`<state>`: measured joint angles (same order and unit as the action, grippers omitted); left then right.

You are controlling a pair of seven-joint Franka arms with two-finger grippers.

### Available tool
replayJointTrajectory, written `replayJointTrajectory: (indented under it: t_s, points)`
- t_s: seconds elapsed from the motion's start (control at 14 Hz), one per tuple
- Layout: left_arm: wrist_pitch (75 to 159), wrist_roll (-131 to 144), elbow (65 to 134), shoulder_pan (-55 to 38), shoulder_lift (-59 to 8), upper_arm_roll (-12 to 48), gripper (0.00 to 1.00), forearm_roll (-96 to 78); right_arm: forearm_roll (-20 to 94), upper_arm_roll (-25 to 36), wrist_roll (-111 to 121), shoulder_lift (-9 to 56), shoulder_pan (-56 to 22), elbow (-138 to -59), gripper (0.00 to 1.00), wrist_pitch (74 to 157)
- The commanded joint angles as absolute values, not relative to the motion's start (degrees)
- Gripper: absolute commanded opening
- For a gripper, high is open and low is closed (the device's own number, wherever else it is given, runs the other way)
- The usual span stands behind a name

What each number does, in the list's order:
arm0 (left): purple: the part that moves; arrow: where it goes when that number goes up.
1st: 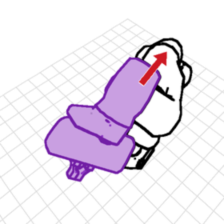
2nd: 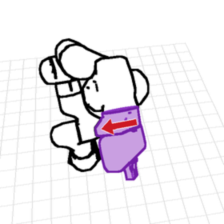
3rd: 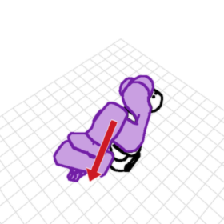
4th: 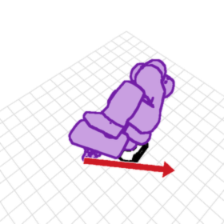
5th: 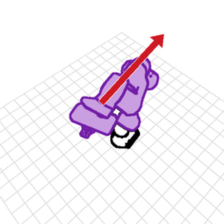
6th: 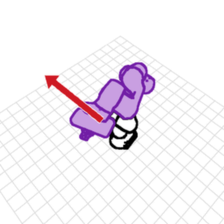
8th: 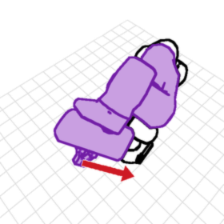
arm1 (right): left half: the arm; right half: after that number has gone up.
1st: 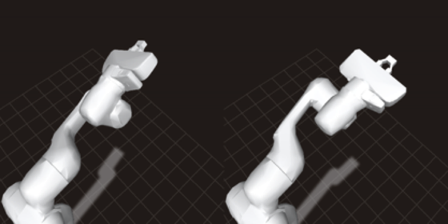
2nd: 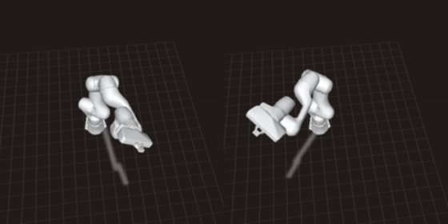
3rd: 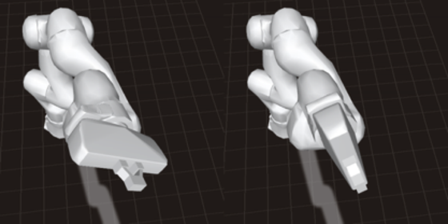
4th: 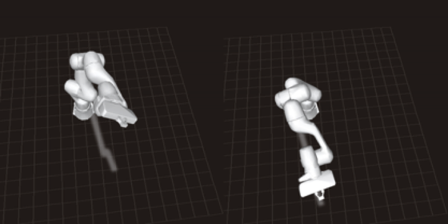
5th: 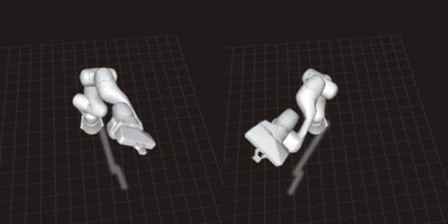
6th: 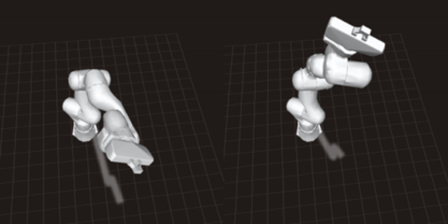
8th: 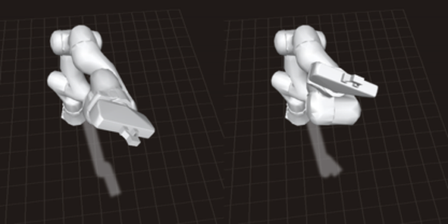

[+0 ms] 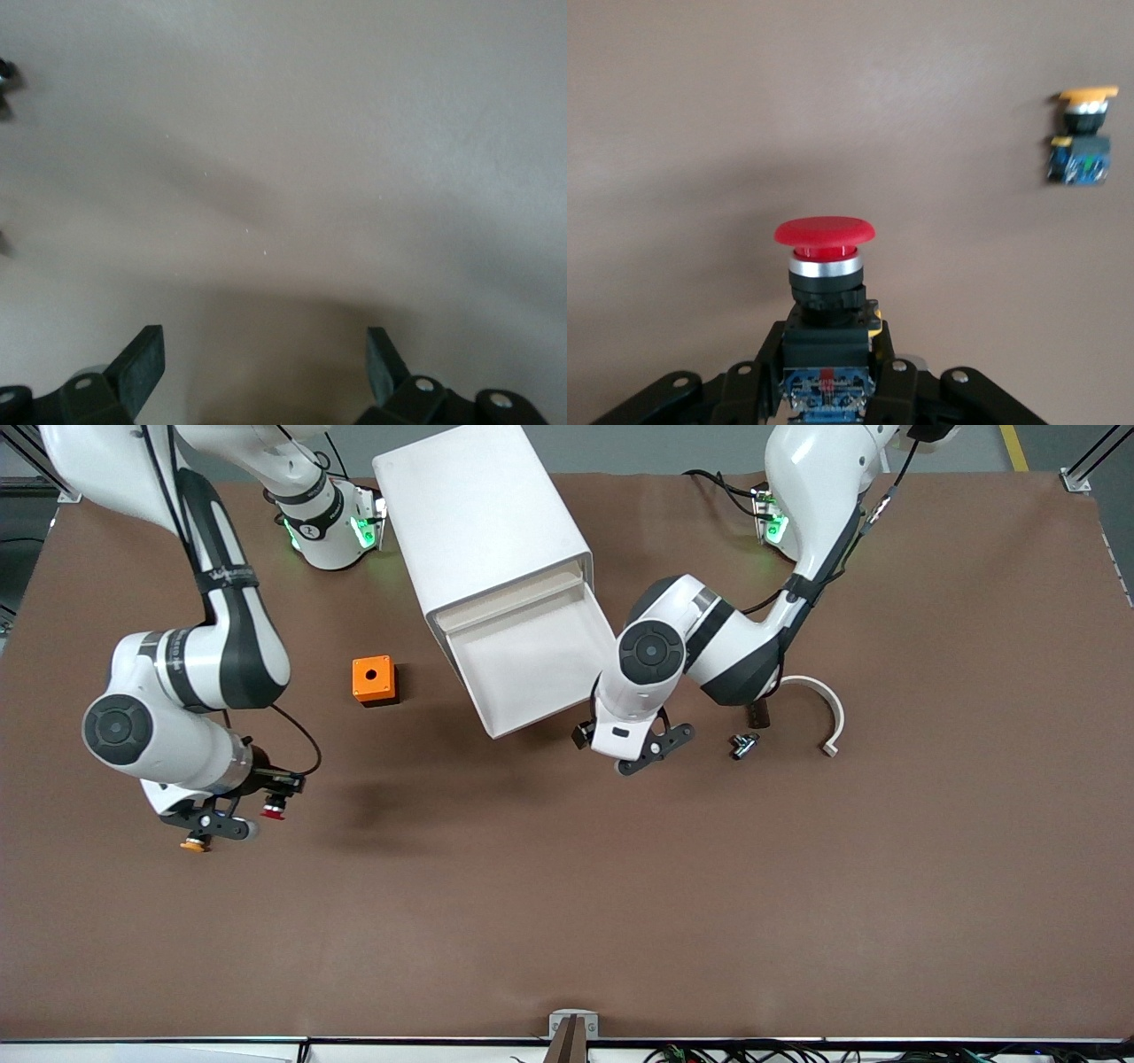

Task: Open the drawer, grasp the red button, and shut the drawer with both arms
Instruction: 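Push the drawer shut with the left gripper while the right gripper carries the button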

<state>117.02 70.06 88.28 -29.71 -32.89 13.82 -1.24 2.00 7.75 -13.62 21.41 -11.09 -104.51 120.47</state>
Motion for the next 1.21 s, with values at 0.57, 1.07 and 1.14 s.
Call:
replayJointTrajectory:
  t_s: [0.57, 1.07, 1.14]
  points:
    - [117.33, 70.66, 88.07, -34.71, -34.45, 13.8, 1.0, -0.79, 2.02, 6.15, 3.34, 24.69, -0.18, -113.2, 0.0, 139.13]
    - [117.33, 70.49, 85.78, -39.45, -35.68, 13.8, 1.0, -4.56, 5.88, 5.45, 4.04, 28.38, -0.26, -112.94, 0.0, 141.94]
    - [117.33, 70.49, 85.78, -40.42, -35.94, 13.8, 1.0, -5.7, 6.93, 5.19, 4.04, 28.82, -0.26, -112.94, 0.01, 141.94]
